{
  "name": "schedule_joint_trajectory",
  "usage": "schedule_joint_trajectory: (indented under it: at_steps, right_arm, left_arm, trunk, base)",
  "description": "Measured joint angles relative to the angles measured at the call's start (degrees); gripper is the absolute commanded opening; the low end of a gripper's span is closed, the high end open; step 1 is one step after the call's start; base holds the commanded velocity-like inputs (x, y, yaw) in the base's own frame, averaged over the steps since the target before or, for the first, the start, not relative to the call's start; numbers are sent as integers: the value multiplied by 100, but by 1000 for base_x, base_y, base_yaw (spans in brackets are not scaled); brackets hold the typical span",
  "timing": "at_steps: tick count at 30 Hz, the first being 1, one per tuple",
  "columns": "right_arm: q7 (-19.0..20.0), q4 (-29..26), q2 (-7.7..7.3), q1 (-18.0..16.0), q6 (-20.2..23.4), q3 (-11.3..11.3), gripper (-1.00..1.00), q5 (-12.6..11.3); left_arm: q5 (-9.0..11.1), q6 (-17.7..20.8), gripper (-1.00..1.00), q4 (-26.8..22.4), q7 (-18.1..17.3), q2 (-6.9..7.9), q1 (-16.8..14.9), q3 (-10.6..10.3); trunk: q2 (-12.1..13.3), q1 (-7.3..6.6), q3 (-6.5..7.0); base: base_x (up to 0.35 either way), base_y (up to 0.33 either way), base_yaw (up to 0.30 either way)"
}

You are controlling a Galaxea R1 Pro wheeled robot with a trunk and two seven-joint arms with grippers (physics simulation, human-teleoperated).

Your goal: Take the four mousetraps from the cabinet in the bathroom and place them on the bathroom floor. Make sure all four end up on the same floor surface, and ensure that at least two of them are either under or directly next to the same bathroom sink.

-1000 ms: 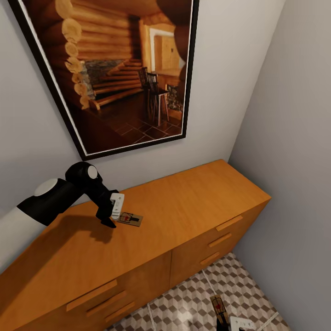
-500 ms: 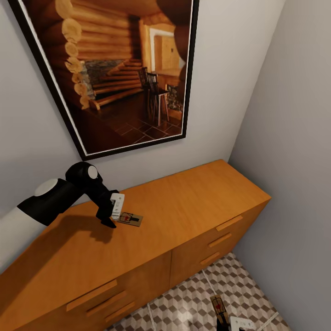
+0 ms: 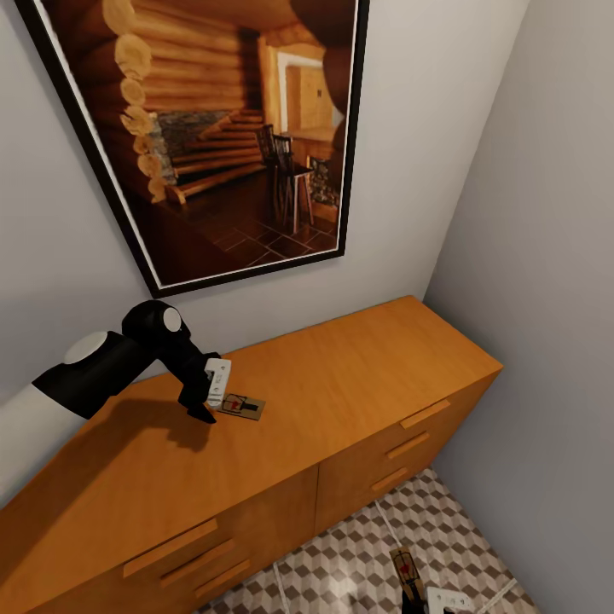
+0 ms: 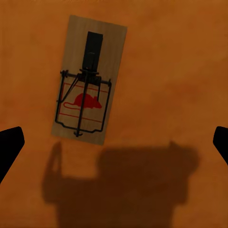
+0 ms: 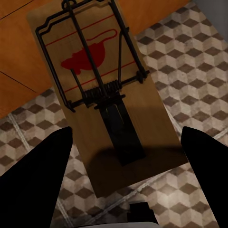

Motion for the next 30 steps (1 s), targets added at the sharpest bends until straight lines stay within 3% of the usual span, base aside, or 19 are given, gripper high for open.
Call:
schedule_joint_trajectory:
  at_steps: [30]
  right_arm:
    - [0,0,0,0,-4,0,-100,0]
  left_arm:
    - [-8,0,100,-1,0,-11,0,-8]
  trunk:
    - [0,0,-31]
  base:
    - [27,20,0]
